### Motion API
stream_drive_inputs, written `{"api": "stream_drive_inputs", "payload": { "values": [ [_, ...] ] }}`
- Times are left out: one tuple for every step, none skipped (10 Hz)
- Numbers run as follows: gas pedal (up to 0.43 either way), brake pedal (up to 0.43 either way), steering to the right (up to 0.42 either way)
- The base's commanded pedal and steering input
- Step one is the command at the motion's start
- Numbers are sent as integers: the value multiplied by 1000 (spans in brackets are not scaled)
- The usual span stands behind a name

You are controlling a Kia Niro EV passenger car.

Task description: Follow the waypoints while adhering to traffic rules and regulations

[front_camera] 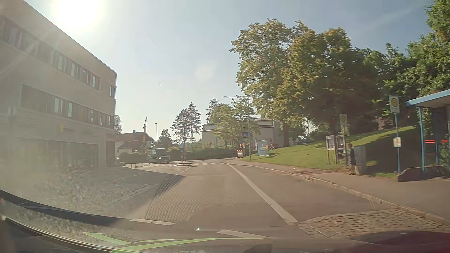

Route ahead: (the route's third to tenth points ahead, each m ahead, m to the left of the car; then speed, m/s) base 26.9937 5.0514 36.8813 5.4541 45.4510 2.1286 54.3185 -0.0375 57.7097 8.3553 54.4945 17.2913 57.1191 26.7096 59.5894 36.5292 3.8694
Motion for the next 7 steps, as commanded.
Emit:
{"api": "stream_drive_inputs", "payload": {
  "values": [
    [87, 0, -369],
    [87, 0, -312],
    [98, 0, -249],
    [118, 0, -182],
    [138, 0, -126],
    [197, 0, -58],
    [197, 0, -11]
  ]
}}
